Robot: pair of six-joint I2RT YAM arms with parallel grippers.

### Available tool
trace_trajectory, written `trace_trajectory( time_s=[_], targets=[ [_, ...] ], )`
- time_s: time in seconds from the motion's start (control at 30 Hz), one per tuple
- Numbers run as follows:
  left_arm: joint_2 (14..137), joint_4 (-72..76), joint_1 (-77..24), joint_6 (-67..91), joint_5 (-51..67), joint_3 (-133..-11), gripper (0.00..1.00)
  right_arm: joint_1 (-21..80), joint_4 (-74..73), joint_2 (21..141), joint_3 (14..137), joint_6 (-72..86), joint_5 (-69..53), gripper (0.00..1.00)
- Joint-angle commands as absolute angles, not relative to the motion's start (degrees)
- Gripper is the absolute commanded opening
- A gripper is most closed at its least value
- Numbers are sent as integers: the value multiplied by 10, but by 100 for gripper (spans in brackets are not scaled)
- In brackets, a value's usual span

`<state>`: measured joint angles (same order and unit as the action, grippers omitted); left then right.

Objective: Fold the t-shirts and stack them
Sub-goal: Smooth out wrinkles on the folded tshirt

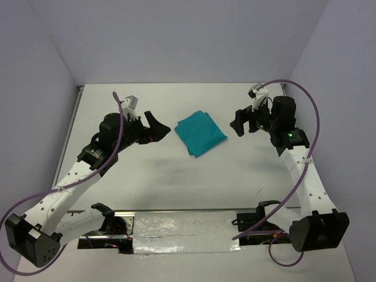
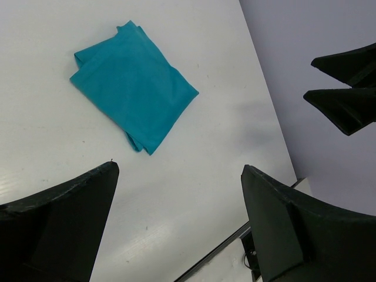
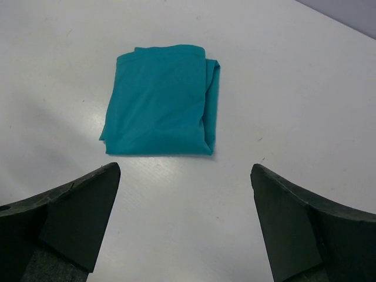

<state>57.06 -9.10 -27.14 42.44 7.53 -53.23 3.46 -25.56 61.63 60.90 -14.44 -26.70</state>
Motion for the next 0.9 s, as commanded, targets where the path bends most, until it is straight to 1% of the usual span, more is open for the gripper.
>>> trace_trajectory(
  time_s=[0.0, 0.1, 0.87],
  targets=[
    [548, -80, -268, 432, 68, -528, 100, 32, -214, 592, 602, -116, -247, 99],
    [540, -76, -269, 435, 67, -520, 99, 31, -209, 590, 599, -98, -225, 99],
    [523, -60, -268, 427, 84, -494, 100, 31, -180, 561, 559, -59, -211, 100]
  ],
)
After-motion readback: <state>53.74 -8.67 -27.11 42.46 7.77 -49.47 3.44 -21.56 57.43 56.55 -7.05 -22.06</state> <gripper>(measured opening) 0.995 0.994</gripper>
